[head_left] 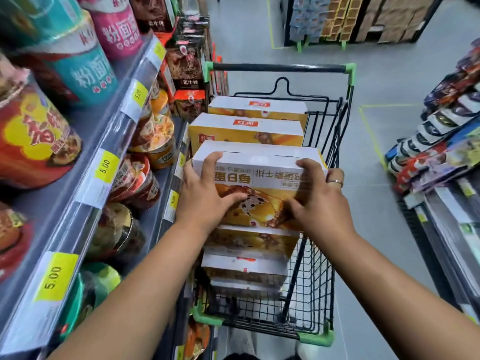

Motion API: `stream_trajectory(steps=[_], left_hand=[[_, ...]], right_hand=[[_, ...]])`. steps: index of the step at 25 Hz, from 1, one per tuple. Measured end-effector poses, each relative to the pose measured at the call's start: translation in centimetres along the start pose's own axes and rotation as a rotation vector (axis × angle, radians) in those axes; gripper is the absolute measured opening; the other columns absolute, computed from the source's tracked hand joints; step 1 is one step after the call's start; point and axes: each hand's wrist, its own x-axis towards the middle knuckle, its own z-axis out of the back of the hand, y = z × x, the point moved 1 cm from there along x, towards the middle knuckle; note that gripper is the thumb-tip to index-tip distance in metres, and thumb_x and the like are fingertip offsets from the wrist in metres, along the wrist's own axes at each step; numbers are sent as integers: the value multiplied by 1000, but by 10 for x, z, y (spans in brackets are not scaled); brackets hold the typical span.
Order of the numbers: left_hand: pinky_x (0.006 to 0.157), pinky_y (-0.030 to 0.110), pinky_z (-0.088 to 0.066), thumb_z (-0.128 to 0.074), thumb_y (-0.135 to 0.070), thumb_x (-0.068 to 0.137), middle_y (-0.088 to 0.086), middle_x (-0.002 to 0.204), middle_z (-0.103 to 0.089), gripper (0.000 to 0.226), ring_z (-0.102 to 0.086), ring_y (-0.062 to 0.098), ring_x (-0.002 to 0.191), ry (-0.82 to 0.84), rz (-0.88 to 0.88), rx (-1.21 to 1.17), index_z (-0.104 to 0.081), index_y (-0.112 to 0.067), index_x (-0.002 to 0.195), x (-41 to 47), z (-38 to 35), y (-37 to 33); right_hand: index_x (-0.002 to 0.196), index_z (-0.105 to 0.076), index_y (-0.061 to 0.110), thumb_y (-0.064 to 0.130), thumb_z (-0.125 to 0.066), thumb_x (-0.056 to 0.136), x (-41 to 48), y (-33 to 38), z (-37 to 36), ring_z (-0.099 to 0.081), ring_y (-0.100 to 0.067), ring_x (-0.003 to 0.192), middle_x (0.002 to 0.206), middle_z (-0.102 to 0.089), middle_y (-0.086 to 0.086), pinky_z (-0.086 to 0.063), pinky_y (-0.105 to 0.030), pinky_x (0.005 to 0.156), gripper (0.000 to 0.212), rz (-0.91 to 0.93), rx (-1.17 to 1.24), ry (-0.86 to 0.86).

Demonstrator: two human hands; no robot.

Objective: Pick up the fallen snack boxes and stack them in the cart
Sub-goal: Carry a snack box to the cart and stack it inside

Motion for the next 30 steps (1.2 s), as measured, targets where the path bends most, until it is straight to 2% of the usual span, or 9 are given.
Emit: stream_trajectory(steps=[5, 9, 13, 17, 19, 22, 24, 30], left_hand=[[95, 47, -46, -74, -57, 72, 16, 144, -18, 87, -42, 43, 124, 19, -10, 8, -17, -43, 135, 5, -1, 6], [95, 49, -46, -73, -55, 75, 15, 146, -16, 89, -42, 43, 126, 35, 1, 35, -11, -46, 138, -2, 1, 6], [90, 51, -50, -73, -53, 77, 13, 147, -17, 101, -47, 42, 121, 50, 75, 132, 4, -49, 143, -21, 10, -2], [92, 45, -46, -71, -55, 78, 13, 150, -13, 106, -44, 40, 124, -7, 194, 205, 7, -43, 149, -58, 23, -22], [92, 45, -46, -71, -54, 78, 14, 150, -13, 106, -46, 40, 121, -53, 240, 215, 6, -42, 150, -85, 24, -33], [96, 47, -47, -73, -55, 76, 13, 150, -15, 108, -49, 40, 121, -135, 308, 177, 5, -43, 149, -134, 22, -39], [96, 45, -45, -75, -55, 74, 12, 149, -16, 110, -48, 39, 123, -180, 374, 143, 5, -44, 149, -169, 24, -38], [100, 45, -43, -78, -48, 75, 9, 149, -17, 109, -47, 38, 123, -318, 564, 132, 3, -44, 149, -295, 46, -30]], right_hand=[[132, -30, 44, 25, -74, 78, 3, 2, -8, -49, -27, 68, 131, -25, -9, -52, -37, 74, 72, 21, -10, 4], [131, -29, 47, 29, -75, 78, 3, -1, -3, -60, -33, 88, 140, -22, -8, -51, -36, 79, 73, 21, -7, 47], [137, -28, 45, 31, -77, 79, 3, -6, 9, -60, -33, 99, 141, -24, -10, -51, -38, 86, 77, 88, -8, 97], [138, -26, 47, 36, -78, 77, -5, -13, 28, -58, -33, 107, 140, -25, -10, -51, -42, 89, 82, 191, -22, 152], [139, -25, 48, 38, -79, 76, -15, -20, 37, -53, -35, 115, 141, -26, -12, -49, -45, 93, 83, 242, -35, 169], [137, -29, 48, 40, -78, 76, -38, -26, 49, -25, -36, 135, 147, -17, -8, -38, -48, 106, 79, 356, -32, 99], [136, -32, 47, 40, -76, 77, -57, -20, 56, -14, -36, 139, 151, -13, -6, -32, -50, 109, 74, 452, -12, 79], [144, -19, 48, 51, -71, 79, -143, 20, 43, -23, -41, 132, 147, -23, -16, -34, -52, 103, 83, 749, -170, 316]])
